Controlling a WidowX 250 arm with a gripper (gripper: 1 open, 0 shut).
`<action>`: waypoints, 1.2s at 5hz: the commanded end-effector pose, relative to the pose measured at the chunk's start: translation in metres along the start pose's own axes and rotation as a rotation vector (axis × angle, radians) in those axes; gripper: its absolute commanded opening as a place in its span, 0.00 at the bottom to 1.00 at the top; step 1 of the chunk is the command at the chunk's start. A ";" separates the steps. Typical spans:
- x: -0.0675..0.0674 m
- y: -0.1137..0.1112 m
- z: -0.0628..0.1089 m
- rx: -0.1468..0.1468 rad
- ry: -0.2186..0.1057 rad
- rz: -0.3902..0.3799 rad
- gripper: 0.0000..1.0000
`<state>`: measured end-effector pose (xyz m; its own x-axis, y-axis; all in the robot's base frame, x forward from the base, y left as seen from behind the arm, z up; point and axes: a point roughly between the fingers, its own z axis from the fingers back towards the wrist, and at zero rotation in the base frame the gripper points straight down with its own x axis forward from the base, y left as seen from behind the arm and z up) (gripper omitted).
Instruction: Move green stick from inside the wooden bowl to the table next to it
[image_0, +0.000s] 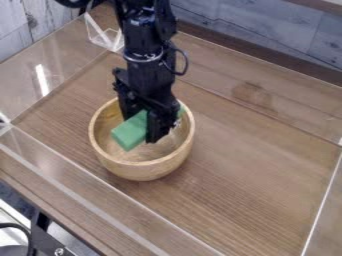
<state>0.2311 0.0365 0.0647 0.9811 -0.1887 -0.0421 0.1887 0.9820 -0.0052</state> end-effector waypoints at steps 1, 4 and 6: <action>0.011 0.006 0.019 0.015 -0.078 0.025 0.00; 0.012 0.006 0.021 -0.001 -0.090 0.055 0.00; 0.013 0.006 0.022 -0.010 -0.095 0.073 0.00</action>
<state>0.2343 0.0343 0.0687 0.9914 -0.1286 -0.0247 0.1276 0.9911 -0.0391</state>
